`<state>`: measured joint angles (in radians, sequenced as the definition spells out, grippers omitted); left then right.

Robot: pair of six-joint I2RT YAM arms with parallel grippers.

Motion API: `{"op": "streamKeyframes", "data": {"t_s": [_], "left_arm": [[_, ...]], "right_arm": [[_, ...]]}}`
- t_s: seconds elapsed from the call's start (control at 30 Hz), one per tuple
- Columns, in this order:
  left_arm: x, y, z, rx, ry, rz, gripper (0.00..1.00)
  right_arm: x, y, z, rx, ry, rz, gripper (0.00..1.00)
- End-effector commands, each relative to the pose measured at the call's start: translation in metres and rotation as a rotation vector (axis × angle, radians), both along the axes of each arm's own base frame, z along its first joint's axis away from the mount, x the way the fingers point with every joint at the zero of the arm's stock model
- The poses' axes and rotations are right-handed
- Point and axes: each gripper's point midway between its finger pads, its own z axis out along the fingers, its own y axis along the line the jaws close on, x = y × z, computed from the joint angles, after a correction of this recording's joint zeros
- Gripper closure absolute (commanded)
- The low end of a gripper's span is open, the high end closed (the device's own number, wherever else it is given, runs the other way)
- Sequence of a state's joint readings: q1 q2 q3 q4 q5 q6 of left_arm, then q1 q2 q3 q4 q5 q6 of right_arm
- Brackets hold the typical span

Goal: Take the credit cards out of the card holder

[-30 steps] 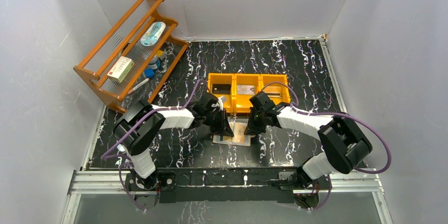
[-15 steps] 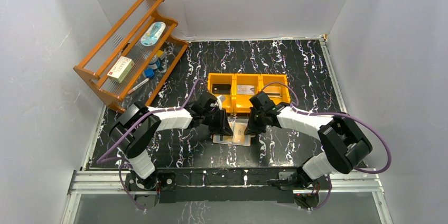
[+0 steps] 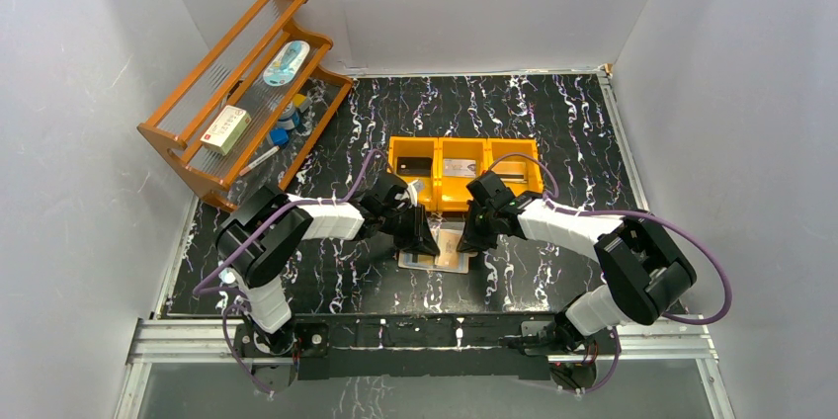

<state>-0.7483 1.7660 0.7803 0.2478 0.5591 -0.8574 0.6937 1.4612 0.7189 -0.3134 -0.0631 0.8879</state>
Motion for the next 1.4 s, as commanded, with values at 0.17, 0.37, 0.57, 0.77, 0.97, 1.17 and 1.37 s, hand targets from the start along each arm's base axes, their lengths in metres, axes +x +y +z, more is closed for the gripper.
{"op": "streamKeyframes", "data": {"t_s": [0.17, 0.37, 0.57, 0.77, 0.97, 1.17, 1.37], "left_arm": [[0.002, 0.000, 0.009, -0.005, -0.021, 0.001, 1.00], [0.002, -0.004, 0.018, -0.047, -0.024, 0.003, 1.00], [0.001, -0.007, 0.016, -0.056, -0.011, -0.011, 0.88], [0.002, -0.012, 0.015, -0.081, 0.003, -0.008, 0.84], [0.003, -0.018, 0.019, -0.120, 0.008, -0.014, 0.93], [0.002, -0.013, 0.019, -0.094, -0.007, -0.004, 1.00], [0.002, 0.003, 0.018, -0.004, -0.049, -0.008, 1.00]], "right_arm": [[-0.007, -0.013, -0.018, -0.081, 0.033, -0.010, 0.82], [-0.006, -0.014, -0.018, -0.083, 0.034, -0.014, 0.82], [-0.006, -0.012, -0.018, -0.079, 0.035, -0.010, 0.81], [-0.006, -0.012, -0.018, -0.077, 0.036, -0.010, 0.81], [-0.005, -0.011, -0.019, -0.078, 0.037, -0.009, 0.81], [-0.006, -0.013, -0.020, -0.084, 0.040, -0.011, 0.81], [-0.007, -0.017, -0.020, -0.100, 0.037, -0.022, 0.81]]}}
